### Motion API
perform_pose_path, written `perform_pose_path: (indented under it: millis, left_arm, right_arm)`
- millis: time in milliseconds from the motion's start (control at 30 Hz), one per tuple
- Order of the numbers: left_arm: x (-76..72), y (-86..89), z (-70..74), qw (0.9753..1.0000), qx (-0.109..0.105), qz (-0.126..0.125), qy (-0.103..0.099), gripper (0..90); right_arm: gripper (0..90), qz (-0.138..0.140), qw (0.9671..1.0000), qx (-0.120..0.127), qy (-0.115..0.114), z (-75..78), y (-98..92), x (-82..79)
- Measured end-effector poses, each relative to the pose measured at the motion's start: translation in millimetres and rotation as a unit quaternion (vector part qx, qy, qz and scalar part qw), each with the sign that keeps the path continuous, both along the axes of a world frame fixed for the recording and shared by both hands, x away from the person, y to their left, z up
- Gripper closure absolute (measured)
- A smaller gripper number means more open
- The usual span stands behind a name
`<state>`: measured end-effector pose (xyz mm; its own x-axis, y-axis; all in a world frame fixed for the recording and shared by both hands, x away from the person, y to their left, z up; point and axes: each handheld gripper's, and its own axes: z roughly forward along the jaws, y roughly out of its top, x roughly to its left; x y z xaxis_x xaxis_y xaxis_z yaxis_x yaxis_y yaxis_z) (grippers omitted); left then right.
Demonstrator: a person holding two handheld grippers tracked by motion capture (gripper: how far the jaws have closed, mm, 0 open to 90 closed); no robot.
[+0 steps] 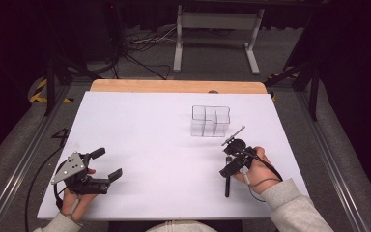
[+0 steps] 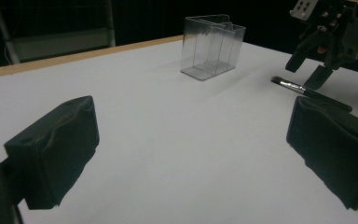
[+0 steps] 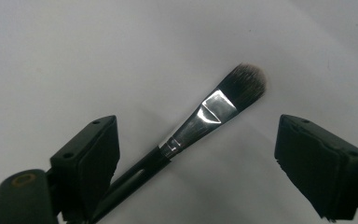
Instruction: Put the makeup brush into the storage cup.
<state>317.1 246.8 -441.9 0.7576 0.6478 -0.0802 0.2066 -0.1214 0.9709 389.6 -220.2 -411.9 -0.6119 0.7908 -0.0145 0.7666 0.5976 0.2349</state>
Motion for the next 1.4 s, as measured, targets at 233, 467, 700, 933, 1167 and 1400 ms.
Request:
perform_pose_path:
  millis: [233, 467, 700, 933, 1167, 1400]
  left_arm:
    - [-0.1, -1.2, -0.5, 1.0000, -0.004, 0.001, 0.003, 3.0]
    - [0.1, 0.0, -0.2, 1.0000, -0.004, -0.002, 0.001, 3.0]
    - [0.0, -0.5, -0.3, 1.0000, -0.004, -0.002, 0.003, 2.9]
    - [0.2, -0.1, -0.4, 1.0000, -0.007, -0.002, 0.002, 2.9]
    - [0.3, 0.1, -0.4, 1.0000, -0.007, -0.002, 0.002, 2.9]
    - [0.3, -0.3, -0.5, 1.0000, -0.006, -0.001, 0.002, 2.9]
  right_arm:
    - [19.5, 0.005, 0.9999, -0.014, 0.004, -6.0, 1.8, -0.6]
    - [23.3, 0.005, 0.9998, -0.021, 0.004, -8.1, 1.5, -0.1]
    - [29.5, 0.005, 0.9995, -0.032, 0.005, -10.7, 0.5, 0.1]
    - [48.0, 0.015, 0.9994, -0.028, 0.016, -9.1, 3.2, -0.5]
    - [66.1, 0.022, 0.9990, -0.029, 0.025, -7.3, 4.0, 0.5]
    - [77.1, 0.023, 0.9989, -0.029, 0.028, -6.8, 2.5, 2.3]
